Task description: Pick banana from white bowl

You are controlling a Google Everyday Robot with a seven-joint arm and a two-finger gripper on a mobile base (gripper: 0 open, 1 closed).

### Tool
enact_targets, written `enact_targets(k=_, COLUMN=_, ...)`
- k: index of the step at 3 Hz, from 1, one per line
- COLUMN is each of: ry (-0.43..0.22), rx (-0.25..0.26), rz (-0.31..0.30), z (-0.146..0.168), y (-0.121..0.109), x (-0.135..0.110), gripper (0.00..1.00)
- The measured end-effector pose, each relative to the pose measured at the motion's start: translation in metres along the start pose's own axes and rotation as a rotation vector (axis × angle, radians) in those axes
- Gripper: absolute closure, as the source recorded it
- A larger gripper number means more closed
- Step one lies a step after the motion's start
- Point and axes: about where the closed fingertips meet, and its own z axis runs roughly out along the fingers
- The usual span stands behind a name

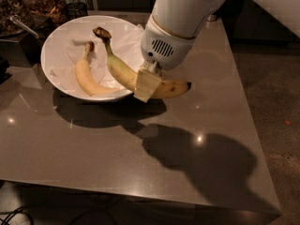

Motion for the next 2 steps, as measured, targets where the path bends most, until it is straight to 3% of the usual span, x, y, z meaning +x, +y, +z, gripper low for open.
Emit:
enact_targets(k=1, ry=-0.006, rx=-0.022, rz=0.065, z=0.0015, y=0.0261, x=0.0149, gripper=1.0)
enact_targets(k=2, ry=-0.005, rx=-0.022, rz=0.066, z=0.0018, y=0.0264, x=0.0152, gripper=1.0)
